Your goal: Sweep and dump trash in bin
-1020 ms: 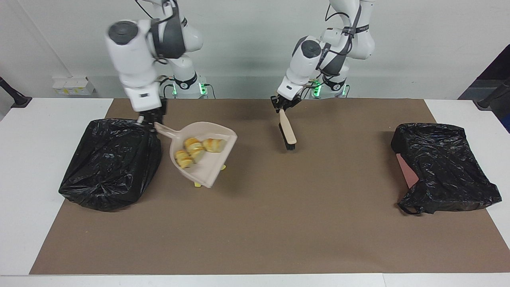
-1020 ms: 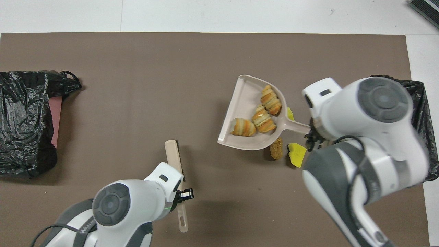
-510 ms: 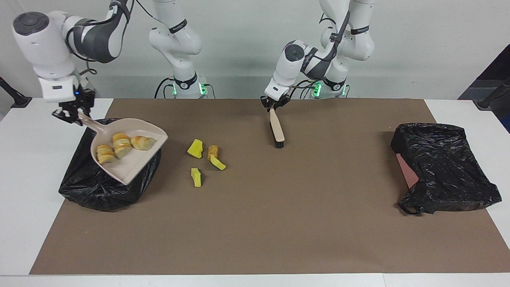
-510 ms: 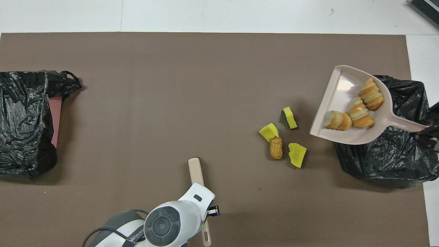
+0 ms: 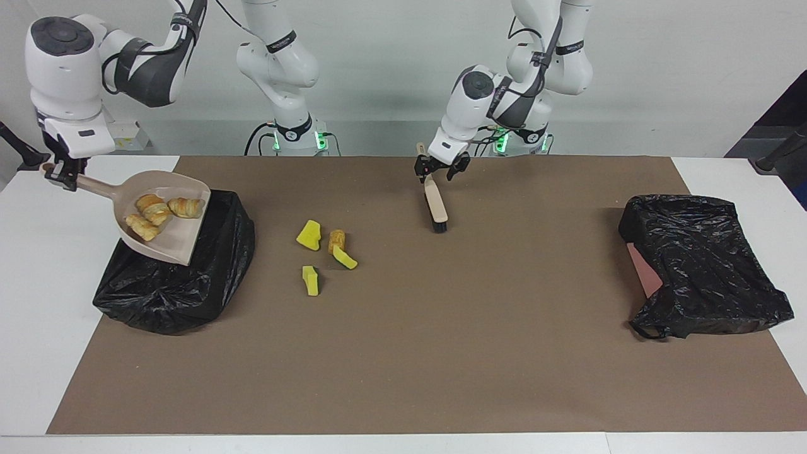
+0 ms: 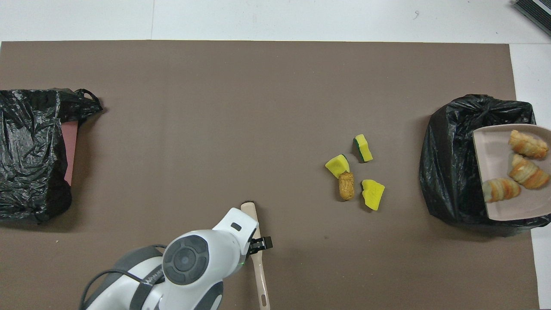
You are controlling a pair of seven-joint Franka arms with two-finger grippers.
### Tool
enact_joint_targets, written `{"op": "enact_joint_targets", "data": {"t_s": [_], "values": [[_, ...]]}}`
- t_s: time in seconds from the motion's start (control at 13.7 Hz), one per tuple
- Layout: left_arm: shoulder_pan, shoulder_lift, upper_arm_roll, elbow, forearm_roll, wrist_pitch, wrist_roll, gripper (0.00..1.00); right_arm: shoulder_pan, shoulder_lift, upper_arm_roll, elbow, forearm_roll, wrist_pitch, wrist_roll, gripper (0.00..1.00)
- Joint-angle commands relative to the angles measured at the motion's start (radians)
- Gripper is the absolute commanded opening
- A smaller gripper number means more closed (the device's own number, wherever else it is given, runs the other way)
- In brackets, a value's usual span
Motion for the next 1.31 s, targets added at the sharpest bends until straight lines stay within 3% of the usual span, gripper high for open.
{"op": "enact_joint_targets", "data": {"t_s": [0.0,0.36,0.58,0.8,1.02,1.24], "values": [[0.126,0.006,-0.003,0.113,0.041,-0.125,0.091,1.0,-0.001,-0.011,0.009,-0.026,-0.104,0.076,-0.093,0.0],[0.365,0.004,-0.001,0.268,0.068,-0.309,0.339,1.0,0.0,-0.001,0.011,-0.027,-0.274,0.106,-0.109,0.0],[0.496,0.023,-0.001,0.395,0.077,-0.45,0.511,1.0,0.0,-0.02,0.022,0.018,-0.289,0.081,-0.116,0.0],[0.559,0.067,0.0,0.533,0.191,-0.561,0.568,1.0,0.002,-0.065,0.069,0.034,-0.287,0.012,-0.067,0.0],[0.608,0.116,0.0,0.678,0.258,-0.667,0.617,1.0,0.002,-0.088,0.15,0.068,-0.262,-0.175,0.194,0.0],[0.623,0.153,0.002,0.804,0.295,-0.776,0.617,1.0,0.002,-0.099,0.276,0.071,-0.081,-0.328,0.513,0.0]]}}
